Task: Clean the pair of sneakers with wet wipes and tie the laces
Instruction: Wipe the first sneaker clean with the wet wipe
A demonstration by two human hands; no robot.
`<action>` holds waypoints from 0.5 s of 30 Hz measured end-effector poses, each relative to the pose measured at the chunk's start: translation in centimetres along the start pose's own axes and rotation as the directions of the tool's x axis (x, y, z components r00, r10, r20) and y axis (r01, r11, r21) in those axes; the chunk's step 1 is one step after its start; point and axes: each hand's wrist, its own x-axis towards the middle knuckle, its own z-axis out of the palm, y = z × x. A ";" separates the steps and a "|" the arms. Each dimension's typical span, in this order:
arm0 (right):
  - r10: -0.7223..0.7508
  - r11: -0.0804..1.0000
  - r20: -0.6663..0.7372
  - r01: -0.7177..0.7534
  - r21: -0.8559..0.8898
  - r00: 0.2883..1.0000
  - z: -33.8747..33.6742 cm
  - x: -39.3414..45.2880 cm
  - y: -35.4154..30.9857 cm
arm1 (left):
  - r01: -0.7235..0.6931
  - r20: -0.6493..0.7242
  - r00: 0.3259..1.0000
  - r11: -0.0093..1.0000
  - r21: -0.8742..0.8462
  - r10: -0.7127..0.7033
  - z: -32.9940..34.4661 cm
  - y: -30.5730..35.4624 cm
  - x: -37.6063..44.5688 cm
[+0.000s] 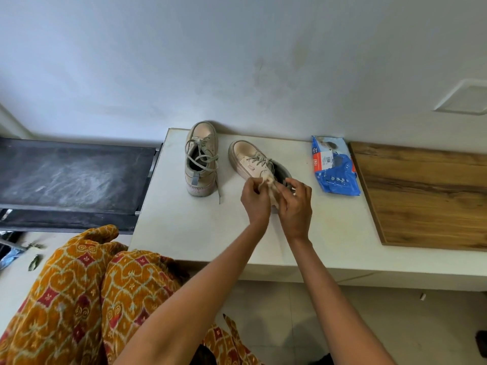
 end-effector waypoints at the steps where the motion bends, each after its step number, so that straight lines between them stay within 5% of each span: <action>1: -0.014 1.000 0.000 0.014 -0.007 1.000 -0.1 0.1 0.0 | 0.043 -0.038 0.998 0.999 0.008 -0.042 0.1 0.3 0.9; 6: -0.060 0.997 -0.015 0.059 -0.039 0.998 -0.4 0.4 -0.2 | 0.046 -0.047 0.998 0.960 0.277 -0.035 -0.6 2.2 6.5; 9: -0.049 0.999 0.005 0.049 -0.022 0.999 -0.1 0.4 0.3 | 0.087 -0.080 0.995 0.951 0.297 -0.066 -0.8 3.0 7.7; 15: -0.123 0.992 0.105 0.126 -0.014 0.987 -0.7 1.2 2.1 | -0.134 0.054 0.991 0.936 0.326 0.123 -1.4 1.2 5.7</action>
